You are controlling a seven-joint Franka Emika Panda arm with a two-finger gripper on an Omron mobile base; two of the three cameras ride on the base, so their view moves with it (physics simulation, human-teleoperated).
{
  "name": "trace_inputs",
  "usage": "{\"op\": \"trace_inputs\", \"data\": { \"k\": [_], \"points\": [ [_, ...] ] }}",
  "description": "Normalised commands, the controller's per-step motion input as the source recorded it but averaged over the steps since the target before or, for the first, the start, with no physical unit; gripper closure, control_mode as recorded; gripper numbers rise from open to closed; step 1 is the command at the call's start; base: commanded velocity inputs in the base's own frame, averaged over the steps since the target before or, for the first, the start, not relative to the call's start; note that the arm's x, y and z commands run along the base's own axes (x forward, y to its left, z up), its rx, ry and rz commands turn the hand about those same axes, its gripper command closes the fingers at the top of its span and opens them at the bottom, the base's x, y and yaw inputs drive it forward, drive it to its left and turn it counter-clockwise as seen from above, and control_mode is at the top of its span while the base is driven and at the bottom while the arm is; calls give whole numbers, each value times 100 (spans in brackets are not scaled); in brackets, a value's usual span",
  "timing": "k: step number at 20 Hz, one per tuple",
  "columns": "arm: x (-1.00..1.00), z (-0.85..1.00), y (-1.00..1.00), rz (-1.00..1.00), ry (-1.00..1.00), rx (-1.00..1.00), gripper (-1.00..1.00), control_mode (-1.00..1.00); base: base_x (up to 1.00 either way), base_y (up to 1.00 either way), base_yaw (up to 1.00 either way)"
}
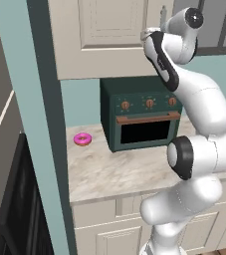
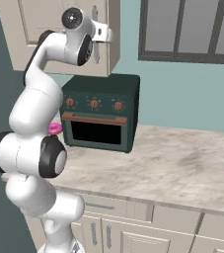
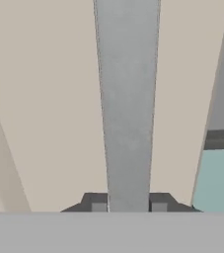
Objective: Pick the spray and bar soap from the cabinet and place them on the counter.
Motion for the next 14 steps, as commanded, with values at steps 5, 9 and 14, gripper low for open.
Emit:
{"op": "trace_inputs", "data": {
  "k": [5, 9, 14],
  "points": [
    [-19, -25, 48, 0, 0, -3, 100, -100, 0, 0, 0],
    [-34, -18, 47, 0, -4, -3, 100, -100, 0, 0, 0],
    [-39, -17, 56, 0, -7, -4, 100, -100, 0, 0, 0]
  ]
}}
